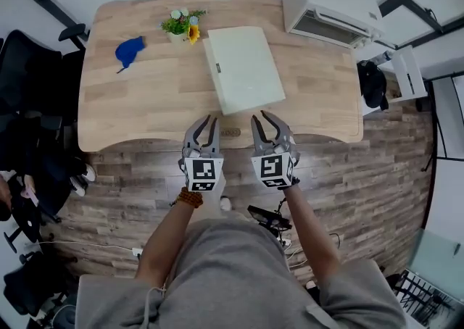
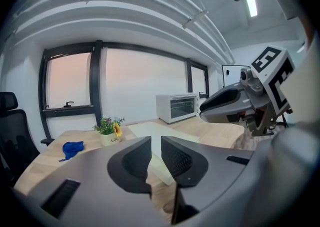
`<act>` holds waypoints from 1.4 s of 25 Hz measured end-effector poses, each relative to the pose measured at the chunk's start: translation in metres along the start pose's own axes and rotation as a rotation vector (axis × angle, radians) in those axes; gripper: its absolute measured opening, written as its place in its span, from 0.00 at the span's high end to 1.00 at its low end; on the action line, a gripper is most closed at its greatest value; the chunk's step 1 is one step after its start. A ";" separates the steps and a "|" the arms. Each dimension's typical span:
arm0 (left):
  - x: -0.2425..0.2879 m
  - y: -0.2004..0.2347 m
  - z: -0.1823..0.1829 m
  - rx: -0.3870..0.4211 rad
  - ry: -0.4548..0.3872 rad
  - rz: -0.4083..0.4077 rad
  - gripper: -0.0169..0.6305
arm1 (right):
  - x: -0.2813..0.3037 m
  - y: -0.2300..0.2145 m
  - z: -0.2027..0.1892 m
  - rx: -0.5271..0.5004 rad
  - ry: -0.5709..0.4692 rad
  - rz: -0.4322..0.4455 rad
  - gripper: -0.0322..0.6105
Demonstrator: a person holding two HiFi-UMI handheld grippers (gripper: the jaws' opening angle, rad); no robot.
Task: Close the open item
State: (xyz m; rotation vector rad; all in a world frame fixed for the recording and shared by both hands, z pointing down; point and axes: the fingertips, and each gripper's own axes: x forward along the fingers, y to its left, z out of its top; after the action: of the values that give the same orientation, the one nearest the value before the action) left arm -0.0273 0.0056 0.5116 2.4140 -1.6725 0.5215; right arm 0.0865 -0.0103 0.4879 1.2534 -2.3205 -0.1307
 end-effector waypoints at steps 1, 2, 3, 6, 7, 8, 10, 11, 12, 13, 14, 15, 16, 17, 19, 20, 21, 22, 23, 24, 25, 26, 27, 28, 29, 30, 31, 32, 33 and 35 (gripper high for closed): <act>0.004 0.001 -0.003 -0.004 0.007 -0.011 0.89 | 0.005 0.000 -0.002 -0.004 0.005 0.004 0.80; 0.009 0.002 -0.006 -0.011 0.010 -0.025 0.88 | 0.009 0.000 -0.004 -0.008 0.010 0.008 0.80; 0.013 0.001 -0.008 -0.019 0.012 -0.044 0.84 | 0.014 0.000 -0.006 -0.012 0.013 0.012 0.79; 0.026 0.000 -0.021 -0.031 0.033 -0.091 0.80 | 0.028 0.004 -0.015 -0.043 0.027 0.036 0.78; 0.032 0.000 -0.027 -0.033 0.046 -0.101 0.80 | 0.033 0.007 -0.019 -0.065 0.034 0.046 0.78; 0.037 0.001 -0.034 -0.034 0.060 -0.108 0.79 | 0.038 0.010 -0.024 -0.087 0.042 0.056 0.77; 0.048 0.001 -0.049 -0.039 0.091 -0.125 0.79 | 0.046 0.017 -0.034 -0.125 0.064 0.078 0.75; 0.054 0.000 -0.056 -0.041 0.106 -0.133 0.79 | 0.050 0.020 -0.040 -0.149 0.075 0.088 0.74; 0.059 0.001 -0.063 -0.041 0.119 -0.141 0.79 | 0.054 0.023 -0.046 -0.182 0.085 0.098 0.74; 0.065 0.001 -0.068 -0.041 0.131 -0.150 0.78 | 0.058 0.027 -0.051 -0.221 0.094 0.110 0.73; 0.069 0.001 -0.074 -0.041 0.142 -0.160 0.78 | 0.061 0.031 -0.056 -0.261 0.102 0.122 0.72; 0.073 0.000 -0.080 -0.041 0.154 -0.171 0.77 | 0.064 0.034 -0.060 -0.300 0.108 0.133 0.72; 0.076 -0.001 -0.086 -0.044 0.168 -0.185 0.77 | 0.067 0.038 -0.064 -0.335 0.114 0.141 0.71; 0.079 -0.002 -0.091 -0.049 0.184 -0.200 0.76 | 0.070 0.040 -0.067 -0.365 0.119 0.149 0.71; 0.085 -0.005 -0.101 -0.066 0.215 -0.224 0.73 | 0.075 0.045 -0.073 -0.412 0.128 0.165 0.70; 0.087 -0.006 -0.105 -0.074 0.227 -0.231 0.72 | 0.078 0.048 -0.077 -0.436 0.132 0.176 0.69; 0.089 -0.007 -0.109 -0.082 0.237 -0.236 0.71 | 0.080 0.051 -0.081 -0.465 0.135 0.187 0.69; 0.091 -0.008 -0.112 -0.089 0.245 -0.238 0.70 | 0.082 0.053 -0.085 -0.494 0.137 0.197 0.68; 0.093 -0.009 -0.114 -0.092 0.253 -0.237 0.70 | 0.085 0.056 -0.089 -0.521 0.137 0.207 0.68; 0.095 -0.009 -0.116 -0.094 0.260 -0.235 0.70 | 0.087 0.058 -0.093 -0.542 0.137 0.217 0.68; 0.096 -0.010 -0.117 -0.094 0.265 -0.233 0.70 | 0.089 0.060 -0.097 -0.558 0.138 0.223 0.68; 0.098 -0.010 -0.118 -0.094 0.268 -0.229 0.70 | 0.091 0.061 -0.101 -0.572 0.139 0.226 0.68; 0.099 -0.010 -0.119 -0.094 0.267 -0.224 0.70 | 0.093 0.062 -0.104 -0.586 0.140 0.226 0.68; 0.101 -0.009 -0.119 -0.093 0.263 -0.217 0.70 | 0.096 0.062 -0.107 -0.598 0.140 0.224 0.68; 0.101 -0.009 -0.119 -0.093 0.265 -0.210 0.70 | 0.098 0.062 -0.109 -0.605 0.139 0.222 0.68; 0.101 -0.009 -0.122 -0.095 0.275 -0.205 0.70 | 0.099 0.063 -0.111 -0.608 0.139 0.220 0.68; 0.101 -0.010 -0.125 -0.098 0.287 -0.204 0.70 | 0.101 0.063 -0.113 -0.610 0.140 0.217 0.68; 0.102 -0.011 -0.127 -0.099 0.293 -0.204 0.70 | 0.103 0.062 -0.114 -0.613 0.141 0.212 0.68; 0.103 -0.012 -0.128 -0.100 0.296 -0.204 0.70 | 0.104 0.062 -0.115 -0.614 0.140 0.207 0.68; 0.103 -0.012 -0.129 -0.107 0.300 -0.203 0.70 | 0.106 0.063 -0.116 -0.608 0.135 0.198 0.68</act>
State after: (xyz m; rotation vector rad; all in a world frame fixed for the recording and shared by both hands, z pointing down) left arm -0.0084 -0.0387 0.6704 2.2621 -1.2846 0.7009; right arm 0.0445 -0.0433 0.6482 0.7018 -2.0438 -0.6112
